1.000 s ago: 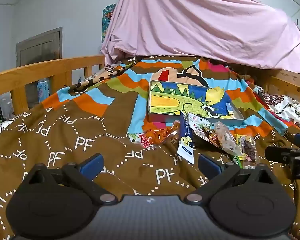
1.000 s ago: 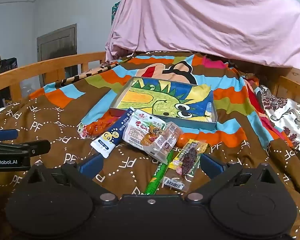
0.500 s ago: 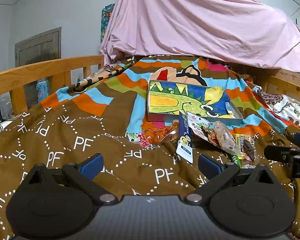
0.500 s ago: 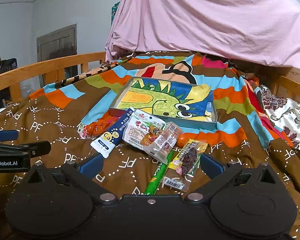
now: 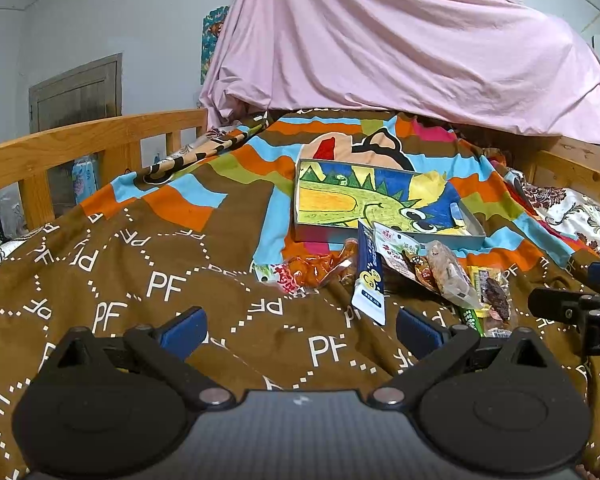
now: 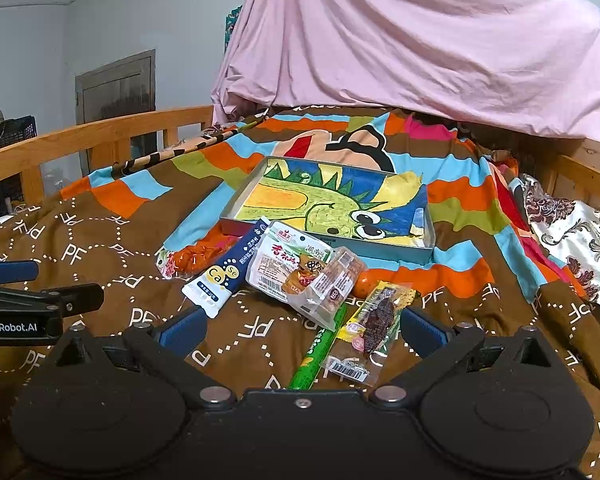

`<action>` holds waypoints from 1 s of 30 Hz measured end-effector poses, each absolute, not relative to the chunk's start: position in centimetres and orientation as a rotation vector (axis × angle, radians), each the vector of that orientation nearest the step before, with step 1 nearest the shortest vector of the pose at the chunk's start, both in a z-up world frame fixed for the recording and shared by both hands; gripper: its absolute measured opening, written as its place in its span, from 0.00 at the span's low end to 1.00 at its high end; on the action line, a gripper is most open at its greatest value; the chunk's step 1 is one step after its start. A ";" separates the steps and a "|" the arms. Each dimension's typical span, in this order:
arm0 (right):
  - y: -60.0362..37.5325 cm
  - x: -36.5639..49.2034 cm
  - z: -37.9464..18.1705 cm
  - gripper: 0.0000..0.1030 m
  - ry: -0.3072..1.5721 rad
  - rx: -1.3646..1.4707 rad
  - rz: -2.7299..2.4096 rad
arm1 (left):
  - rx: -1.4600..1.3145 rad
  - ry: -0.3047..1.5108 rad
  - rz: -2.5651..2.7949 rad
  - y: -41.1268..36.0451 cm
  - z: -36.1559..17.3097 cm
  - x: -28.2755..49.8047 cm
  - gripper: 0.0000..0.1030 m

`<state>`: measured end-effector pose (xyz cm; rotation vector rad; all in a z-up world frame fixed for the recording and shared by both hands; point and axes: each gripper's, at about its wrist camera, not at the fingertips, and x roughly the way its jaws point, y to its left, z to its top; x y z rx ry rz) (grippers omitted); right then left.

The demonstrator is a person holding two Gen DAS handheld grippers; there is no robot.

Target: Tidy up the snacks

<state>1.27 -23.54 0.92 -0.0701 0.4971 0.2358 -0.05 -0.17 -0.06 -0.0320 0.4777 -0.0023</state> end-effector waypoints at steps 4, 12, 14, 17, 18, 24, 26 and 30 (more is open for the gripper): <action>-23.5 1.3 0.9 1.00 0.497 -0.072 0.237 | -0.033 0.478 -0.002 -0.2 -0.1 -0.1 1.00; -23.5 1.2 0.9 1.00 0.501 -0.072 0.236 | -0.031 0.483 -0.002 -0.3 -0.3 0.0 1.00; -23.5 1.4 0.9 1.00 0.511 -0.068 0.237 | -0.034 0.485 -0.006 -0.3 -0.3 -0.1 1.00; -23.5 1.5 0.7 1.00 0.522 -0.061 0.239 | -0.031 0.492 -0.011 -0.4 -0.4 0.0 1.00; -23.5 1.6 0.6 1.00 0.522 -0.059 0.240 | -0.029 0.493 -0.012 -0.4 -0.4 0.1 1.00; -23.4 1.7 0.4 1.00 0.517 -0.070 0.237 | -0.023 0.500 -0.003 -0.4 -0.4 0.2 1.00; -23.4 1.7 0.3 1.00 0.520 -0.066 0.242 | -0.025 0.503 -0.002 -0.3 -0.4 0.2 1.00; -23.5 2.0 0.1 1.00 0.524 -0.052 0.253 | -0.026 0.512 0.000 -0.2 -0.4 0.4 1.00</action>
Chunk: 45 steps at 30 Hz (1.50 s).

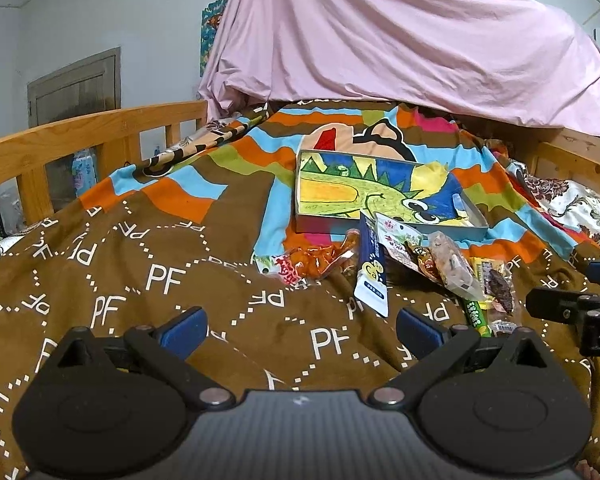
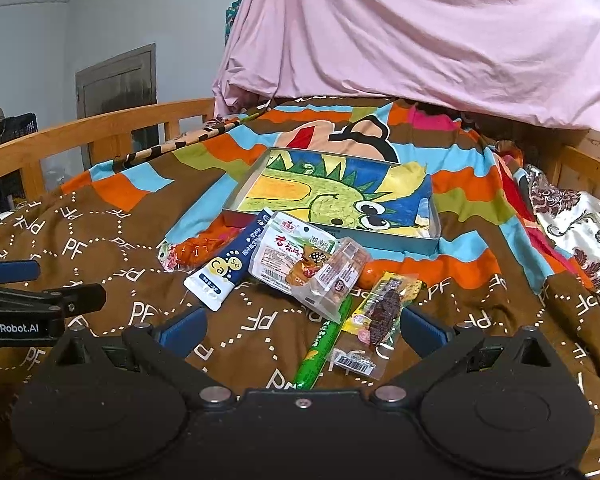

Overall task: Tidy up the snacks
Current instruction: 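Grasp the blue Se Ca stick with the left tool while the right tool grasps the clear bread-stick pack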

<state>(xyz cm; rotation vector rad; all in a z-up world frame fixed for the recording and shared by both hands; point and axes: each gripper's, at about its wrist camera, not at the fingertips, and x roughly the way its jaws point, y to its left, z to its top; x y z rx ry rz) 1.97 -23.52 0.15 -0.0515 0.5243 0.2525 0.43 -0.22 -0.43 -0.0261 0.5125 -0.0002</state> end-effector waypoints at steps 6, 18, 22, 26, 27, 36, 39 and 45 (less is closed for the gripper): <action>-24.3 3.5 -1.0 1.00 0.587 0.036 0.283 | -0.057 0.540 -0.031 0.2 -0.5 1.0 1.00; -24.5 6.6 -3.5 0.99 0.625 -0.009 0.333 | 0.000 0.579 -0.108 -0.5 -0.7 4.1 1.00; -24.7 8.8 -4.1 0.99 0.632 0.000 0.339 | 0.019 0.583 -0.144 -1.2 -0.8 6.1 1.00; -24.7 11.2 -4.4 0.99 0.640 0.019 0.330 | 0.045 0.578 -0.173 -2.0 -1.3 8.6 1.00; -24.8 11.8 -4.5 0.99 0.640 0.024 0.325 | 0.057 0.581 -0.181 -2.3 -1.5 9.4 1.00; -25.0 17.4 -4.6 0.93 0.637 0.032 0.320 | 0.165 0.602 -0.243 -3.8 -3.5 14.2 1.00; -25.0 19.0 -5.0 0.89 0.671 0.040 0.345 | 0.196 0.615 -0.276 -4.2 -4.0 15.2 0.99; -24.8 20.9 -5.9 0.83 0.734 0.063 0.338 | 0.254 0.652 -0.352 -5.2 -4.8 16.6 0.89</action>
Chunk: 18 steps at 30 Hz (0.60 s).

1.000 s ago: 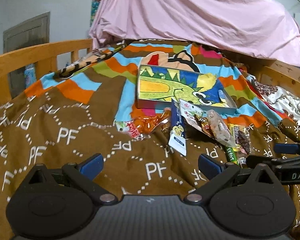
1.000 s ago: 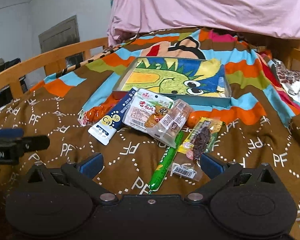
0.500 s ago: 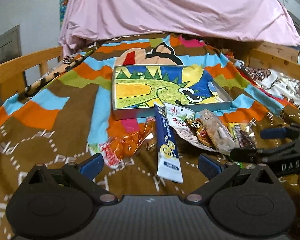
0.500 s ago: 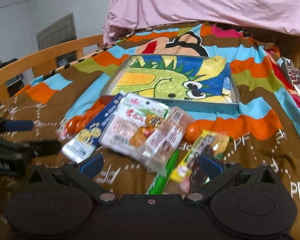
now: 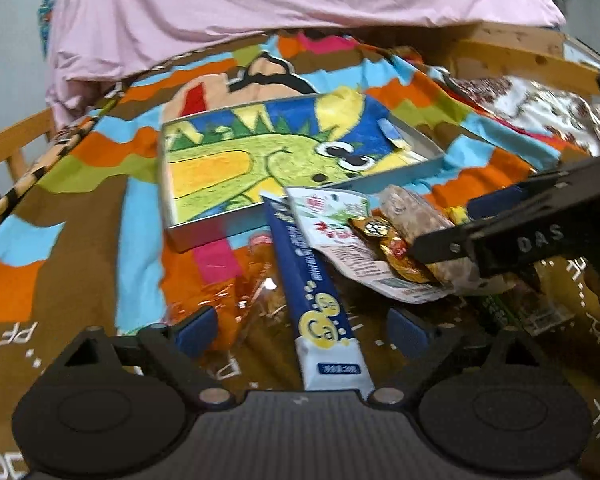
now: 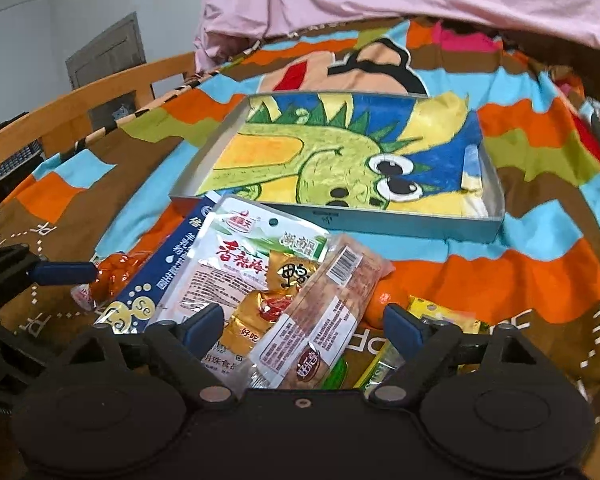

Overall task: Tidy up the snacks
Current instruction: 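Grasp the blue Se Ca stick with the left tool while the right tool grasps the clear bread-stick pack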

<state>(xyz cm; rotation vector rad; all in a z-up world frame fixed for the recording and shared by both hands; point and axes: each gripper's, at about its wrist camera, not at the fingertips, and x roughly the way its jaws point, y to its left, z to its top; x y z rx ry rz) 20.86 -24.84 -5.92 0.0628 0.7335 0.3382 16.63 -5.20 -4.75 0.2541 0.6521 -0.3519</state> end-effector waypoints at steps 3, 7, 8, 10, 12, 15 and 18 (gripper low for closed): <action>-24.8 21.1 -6.2 0.81 0.749 0.063 0.323 | 0.280 0.655 -0.379 -6.0 -5.0 17.1 0.80; -25.2 21.5 -6.7 0.77 0.778 0.099 0.316 | 0.279 0.680 -0.404 -6.5 -5.4 17.9 0.60; -25.3 21.6 -6.7 0.76 0.785 0.112 0.315 | 0.270 0.682 -0.405 -6.4 -5.4 18.1 0.58; -25.4 21.7 -6.9 0.74 0.795 0.131 0.320 | 0.252 0.680 -0.404 -6.2 -5.3 18.3 0.55; -25.4 21.9 -7.0 0.74 0.805 0.145 0.329 | 0.229 0.683 -0.405 -5.9 -5.3 18.5 0.52; -25.3 22.3 -7.4 0.68 0.835 0.165 0.342 | 0.184 0.693 -0.402 -5.2 -5.4 18.9 0.45; -25.4 22.2 -7.7 0.57 0.845 0.190 0.341 | 0.142 0.707 -0.391 -4.6 -5.3 19.3 0.37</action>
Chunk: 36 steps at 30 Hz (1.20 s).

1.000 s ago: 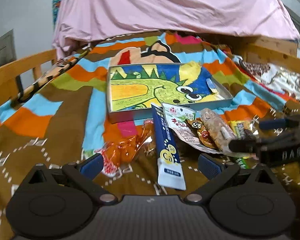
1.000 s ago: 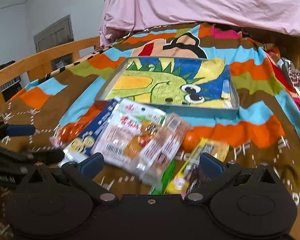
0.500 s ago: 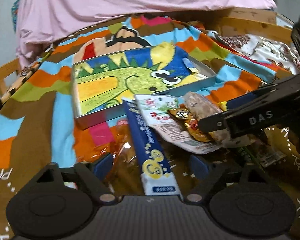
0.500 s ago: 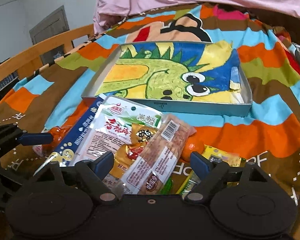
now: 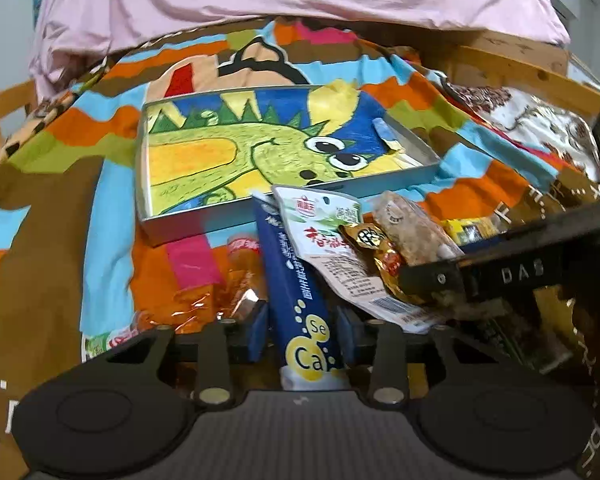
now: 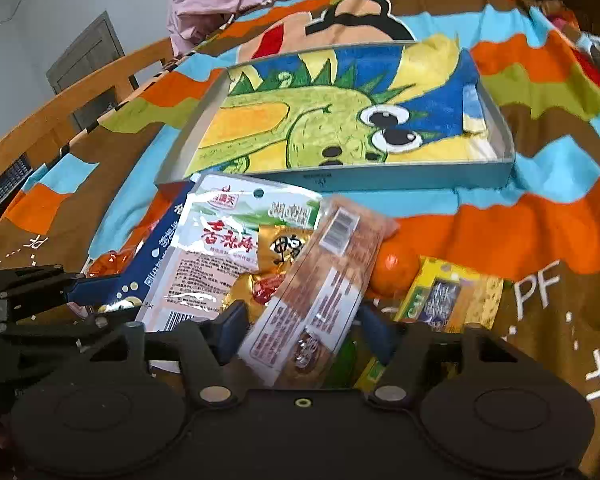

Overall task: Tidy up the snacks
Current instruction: 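Grasp the blue Se Ca stick with the left tool while the right tool grasps the clear bread-stick pack, then carry both held snacks over the metal tray and open both tools to drop them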

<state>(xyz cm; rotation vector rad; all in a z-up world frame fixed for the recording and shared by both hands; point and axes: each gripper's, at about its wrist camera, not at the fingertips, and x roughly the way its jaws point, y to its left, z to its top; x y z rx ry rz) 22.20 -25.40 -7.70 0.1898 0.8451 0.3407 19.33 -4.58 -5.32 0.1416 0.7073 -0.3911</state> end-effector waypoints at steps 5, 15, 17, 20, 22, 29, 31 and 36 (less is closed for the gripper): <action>-25.3 22.0 -7.7 0.55 0.843 0.198 0.334 | 0.117 0.713 -0.378 -4.7 -5.3 19.8 0.36; -25.4 21.7 -7.7 0.53 0.823 0.201 0.333 | 0.206 0.710 -0.348 -6.0 -5.7 19.4 0.34; -25.5 21.3 -7.6 0.52 0.819 0.205 0.334 | 0.211 0.708 -0.342 -5.8 -5.6 18.9 0.32; -25.7 20.5 -7.5 0.52 0.816 0.216 0.337 | 0.204 0.709 -0.339 -5.5 -5.3 17.9 0.31; -25.7 19.9 -7.3 0.51 0.806 0.205 0.342 | 0.197 0.703 -0.331 -5.1 -5.2 17.2 0.31; -24.9 17.3 -6.4 0.50 0.747 0.131 0.366 | 0.160 0.680 -0.302 -3.9 -4.3 14.6 0.31; -24.7 16.6 -6.0 0.50 0.728 0.103 0.374 | 0.139 0.668 -0.292 -3.6 -4.0 13.9 0.30; -24.2 15.0 -5.2 0.50 0.673 0.059 0.389 | 0.080 0.616 -0.281 -2.9 -3.2 12.4 0.30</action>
